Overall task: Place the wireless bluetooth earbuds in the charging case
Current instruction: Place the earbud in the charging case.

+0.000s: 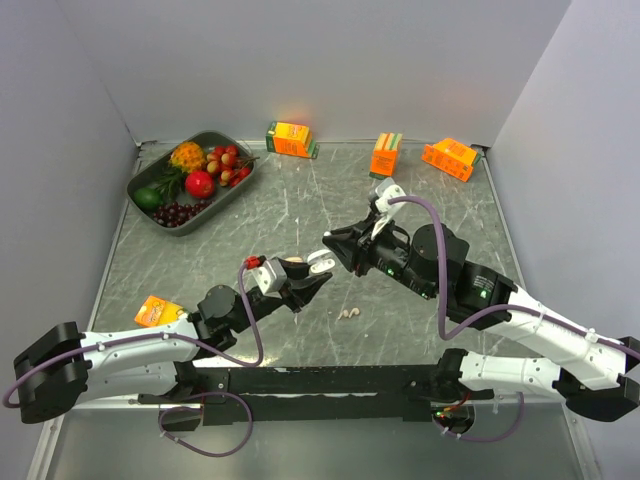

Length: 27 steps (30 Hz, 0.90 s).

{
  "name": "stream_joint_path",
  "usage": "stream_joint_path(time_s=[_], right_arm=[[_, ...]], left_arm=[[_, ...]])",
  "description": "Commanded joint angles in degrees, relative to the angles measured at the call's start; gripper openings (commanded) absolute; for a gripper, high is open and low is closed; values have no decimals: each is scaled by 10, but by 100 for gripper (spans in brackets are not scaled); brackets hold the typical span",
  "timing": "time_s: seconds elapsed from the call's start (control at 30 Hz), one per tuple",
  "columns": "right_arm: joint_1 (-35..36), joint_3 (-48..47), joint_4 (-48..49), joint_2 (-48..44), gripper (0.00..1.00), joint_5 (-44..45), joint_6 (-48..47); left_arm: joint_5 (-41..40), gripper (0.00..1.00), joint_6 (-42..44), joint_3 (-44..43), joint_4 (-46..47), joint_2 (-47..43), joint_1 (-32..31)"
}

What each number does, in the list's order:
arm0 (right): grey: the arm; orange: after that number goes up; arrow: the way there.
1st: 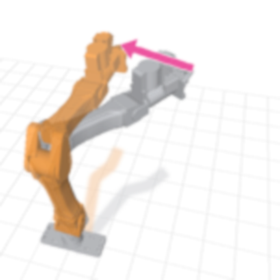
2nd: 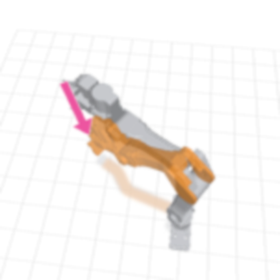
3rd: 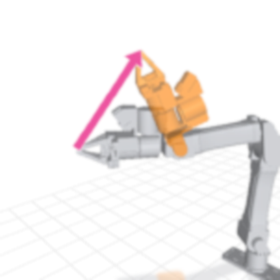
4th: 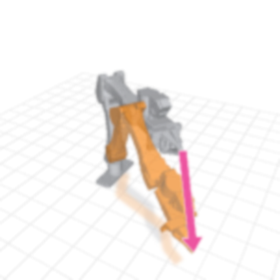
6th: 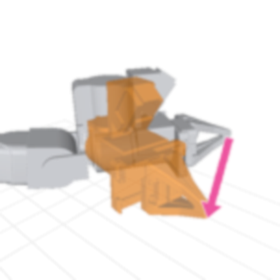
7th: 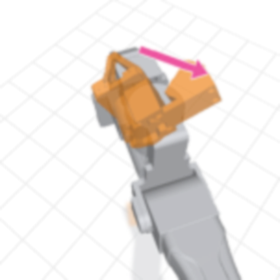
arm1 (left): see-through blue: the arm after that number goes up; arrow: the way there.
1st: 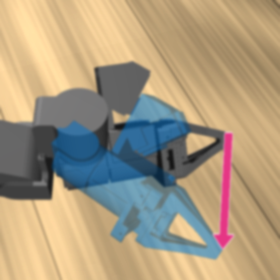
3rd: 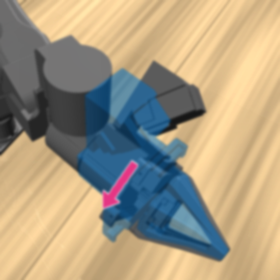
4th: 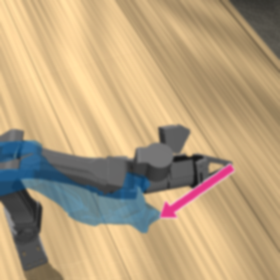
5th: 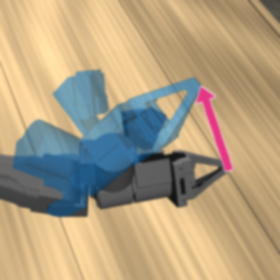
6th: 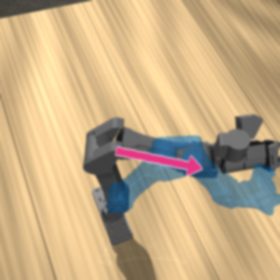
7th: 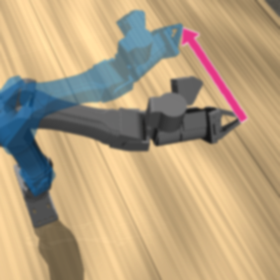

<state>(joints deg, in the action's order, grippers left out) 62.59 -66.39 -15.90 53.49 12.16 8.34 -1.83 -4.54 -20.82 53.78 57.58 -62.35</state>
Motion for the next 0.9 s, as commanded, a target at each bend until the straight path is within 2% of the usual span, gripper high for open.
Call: stream_joint_path(time_s=[0.0,0.27,0.43,0.87], right_arm=[[1,-8,5,-9,0,-42,17],[6,14,18,-2,0,-80,19],[10,21,20,10,0,-73,18],[15,57,62,19,0,25,25]], left_arm=[[-12,1,35,-2,49,-5,-4],[-36,1,8,-26,9,1,-3],[-37,1,-17,-43,-18,6,-4],[-40,1,-68,-61,-30,6,-3]])
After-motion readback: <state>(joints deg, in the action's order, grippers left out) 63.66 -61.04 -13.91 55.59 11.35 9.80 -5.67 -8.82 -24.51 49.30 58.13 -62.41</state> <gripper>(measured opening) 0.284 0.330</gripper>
